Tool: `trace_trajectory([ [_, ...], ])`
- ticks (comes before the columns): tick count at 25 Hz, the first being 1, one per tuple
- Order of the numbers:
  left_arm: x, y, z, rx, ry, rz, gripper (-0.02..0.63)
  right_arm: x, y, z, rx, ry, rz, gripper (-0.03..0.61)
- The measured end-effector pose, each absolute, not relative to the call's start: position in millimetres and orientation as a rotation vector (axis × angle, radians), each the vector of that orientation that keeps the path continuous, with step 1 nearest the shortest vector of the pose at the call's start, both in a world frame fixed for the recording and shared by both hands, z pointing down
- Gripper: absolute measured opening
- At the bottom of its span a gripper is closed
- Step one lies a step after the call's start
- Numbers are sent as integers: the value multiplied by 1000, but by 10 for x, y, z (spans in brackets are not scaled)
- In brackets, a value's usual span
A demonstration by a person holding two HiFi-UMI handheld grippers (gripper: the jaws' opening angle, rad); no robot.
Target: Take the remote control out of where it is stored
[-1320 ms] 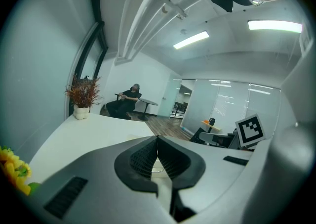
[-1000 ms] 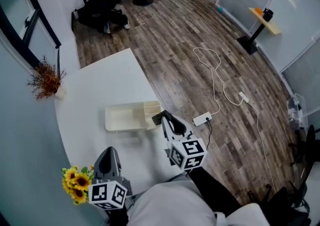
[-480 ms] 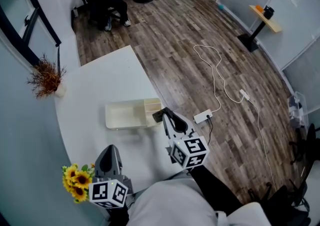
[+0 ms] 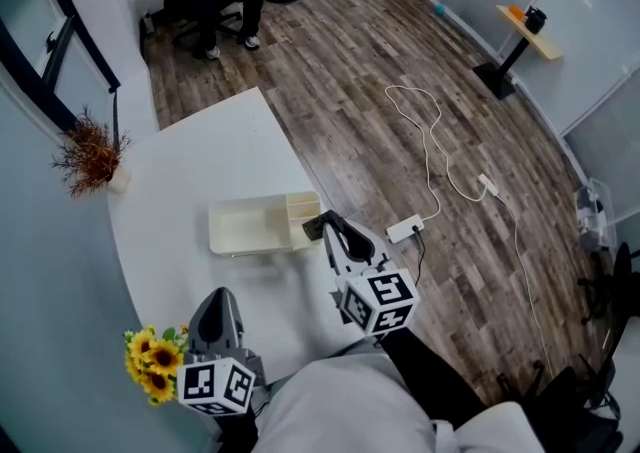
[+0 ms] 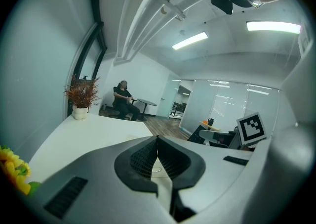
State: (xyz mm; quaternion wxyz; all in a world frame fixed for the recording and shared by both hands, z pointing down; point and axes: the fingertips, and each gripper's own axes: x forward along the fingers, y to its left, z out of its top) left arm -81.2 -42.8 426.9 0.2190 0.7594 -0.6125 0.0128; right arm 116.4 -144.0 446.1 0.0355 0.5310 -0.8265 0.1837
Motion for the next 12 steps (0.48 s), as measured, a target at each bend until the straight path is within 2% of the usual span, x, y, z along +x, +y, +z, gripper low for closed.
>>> trace_trajectory([
  [12,-857,-414,4271,2103,-1704,40,8,1139,-1422,4395,1624,-2557,539,74],
])
